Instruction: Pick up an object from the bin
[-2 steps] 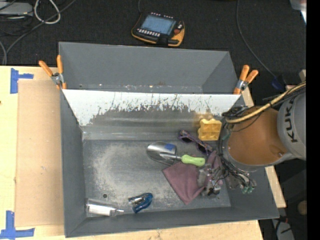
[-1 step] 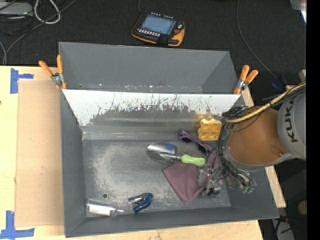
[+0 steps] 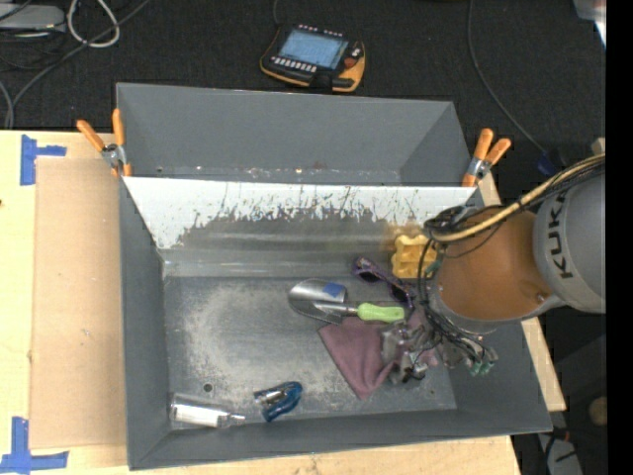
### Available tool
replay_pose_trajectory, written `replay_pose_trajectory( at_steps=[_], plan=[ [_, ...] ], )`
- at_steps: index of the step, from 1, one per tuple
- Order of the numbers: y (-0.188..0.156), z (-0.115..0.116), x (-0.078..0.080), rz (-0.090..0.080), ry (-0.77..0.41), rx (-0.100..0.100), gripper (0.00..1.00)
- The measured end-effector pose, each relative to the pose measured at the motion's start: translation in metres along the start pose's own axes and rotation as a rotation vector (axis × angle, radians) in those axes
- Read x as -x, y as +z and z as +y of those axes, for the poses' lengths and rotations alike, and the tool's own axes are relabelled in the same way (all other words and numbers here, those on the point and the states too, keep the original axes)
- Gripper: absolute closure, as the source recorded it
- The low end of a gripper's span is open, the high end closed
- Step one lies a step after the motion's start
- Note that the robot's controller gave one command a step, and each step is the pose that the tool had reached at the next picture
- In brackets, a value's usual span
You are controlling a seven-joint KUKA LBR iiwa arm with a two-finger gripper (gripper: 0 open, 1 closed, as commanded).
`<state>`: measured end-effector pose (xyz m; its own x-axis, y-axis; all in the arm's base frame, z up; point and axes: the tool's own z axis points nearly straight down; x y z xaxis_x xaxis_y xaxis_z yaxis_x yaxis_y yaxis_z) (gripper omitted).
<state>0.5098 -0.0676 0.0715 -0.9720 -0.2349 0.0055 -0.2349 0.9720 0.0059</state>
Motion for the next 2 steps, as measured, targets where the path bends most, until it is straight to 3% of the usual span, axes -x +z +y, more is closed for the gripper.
replay_pose_trajectory(
  at_steps=[1, 2],
  plan=[
    [-0.089, 0.006, -0.021, 0.002, 0.029, 0.002, 1.0],
    [-0.005, 0.002, -0.015, 0.008, 0.003, 0.005, 1.0]
  ],
)
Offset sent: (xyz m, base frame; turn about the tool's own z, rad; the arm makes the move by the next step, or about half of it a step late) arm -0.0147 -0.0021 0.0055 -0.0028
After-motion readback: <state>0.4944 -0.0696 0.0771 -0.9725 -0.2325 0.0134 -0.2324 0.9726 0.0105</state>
